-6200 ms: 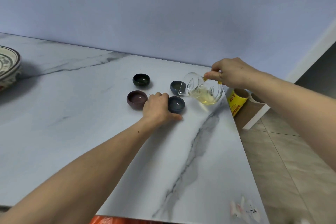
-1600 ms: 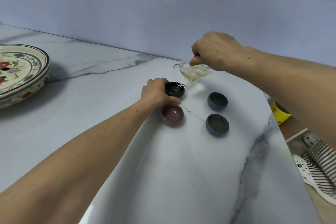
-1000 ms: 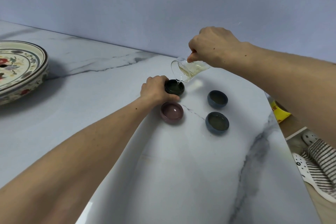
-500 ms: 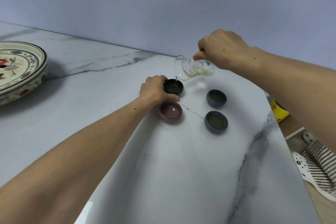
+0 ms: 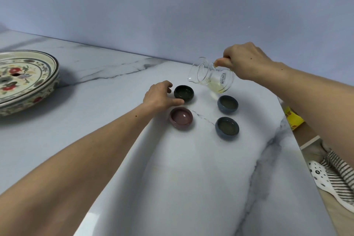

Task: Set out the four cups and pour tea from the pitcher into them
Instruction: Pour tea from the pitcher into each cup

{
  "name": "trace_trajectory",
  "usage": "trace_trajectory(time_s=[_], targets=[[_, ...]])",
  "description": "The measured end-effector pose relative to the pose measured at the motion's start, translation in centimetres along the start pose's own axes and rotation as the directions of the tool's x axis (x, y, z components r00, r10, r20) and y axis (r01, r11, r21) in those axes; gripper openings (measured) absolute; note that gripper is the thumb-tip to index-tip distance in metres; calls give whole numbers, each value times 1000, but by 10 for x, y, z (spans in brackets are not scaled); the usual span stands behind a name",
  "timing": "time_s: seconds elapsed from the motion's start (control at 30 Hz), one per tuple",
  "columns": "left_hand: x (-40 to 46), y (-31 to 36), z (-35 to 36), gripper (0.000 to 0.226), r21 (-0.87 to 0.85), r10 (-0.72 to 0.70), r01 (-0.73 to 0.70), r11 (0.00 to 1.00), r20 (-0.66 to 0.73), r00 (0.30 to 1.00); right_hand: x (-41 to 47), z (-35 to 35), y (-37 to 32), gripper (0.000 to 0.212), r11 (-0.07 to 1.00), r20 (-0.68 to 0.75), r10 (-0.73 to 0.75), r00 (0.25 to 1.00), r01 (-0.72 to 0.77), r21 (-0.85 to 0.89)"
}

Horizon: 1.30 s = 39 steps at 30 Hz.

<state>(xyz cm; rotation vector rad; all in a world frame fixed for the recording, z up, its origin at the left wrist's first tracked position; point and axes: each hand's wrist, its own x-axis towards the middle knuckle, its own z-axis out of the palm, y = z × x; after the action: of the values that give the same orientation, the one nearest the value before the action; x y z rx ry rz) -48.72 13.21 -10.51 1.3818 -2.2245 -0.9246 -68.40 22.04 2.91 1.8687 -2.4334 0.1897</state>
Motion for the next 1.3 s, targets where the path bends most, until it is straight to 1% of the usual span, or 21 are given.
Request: trace_trajectory(time_s=[0.1, 0.17, 0.27, 0.4, 0.5, 0.57, 0.63, 0.77, 0.93, 1.3], targets=[[-12, -3, -7, 71, -29, 7, -8, 1000, -12, 1000, -7, -6, 1, 47, 997, 14, 26, 1000, -26, 66], [-22, -5, -9, 64, -45, 25, -25, 999, -11, 1000, -14, -12, 0, 44, 994, 26, 41, 999, -43, 102], [-39, -9, -10, 55, -99, 39, -39, 994, -3, 999, -26, -18, -6, 41, 992, 43, 25, 999, -30, 120], [-59, -13, -7, 57, -117, 47, -44, 992, 28, 998, -41, -22, -15, 38, 995, 64, -7, 998, 1, 98], [-70, -15, -4, 72, -89, 38, -31, 996, 69, 997, -51, -21, -24, 38, 998, 74, -17, 997, 12, 68], [-75, -16, -1, 84, 9, 49, -50, 999, 68, 996, -57, -19, -31, 37, 999, 80, -27, 996, 24, 35], [-77, -14, 2, 88, 83, 66, -69, 994, 37, 997, -60, -17, -38, 36, 999, 86, -52, 995, 53, -5], [-79, -12, 7, 78, 90, 68, -66, 994, -20, 997, -66, -16, -52, 32, 990, 61, -105, 993, 110, -89], [-81, -12, 11, 65, 69, 71, -67, 995, -49, 996, -68, -19, -65, 38, 970, 35, -163, 986, 167, -178], [-83, -10, 10, 63, 45, 54, -52, 998, -36, 998, -74, -25, -84, 39, 912, 42, -261, 964, 260, -316]])
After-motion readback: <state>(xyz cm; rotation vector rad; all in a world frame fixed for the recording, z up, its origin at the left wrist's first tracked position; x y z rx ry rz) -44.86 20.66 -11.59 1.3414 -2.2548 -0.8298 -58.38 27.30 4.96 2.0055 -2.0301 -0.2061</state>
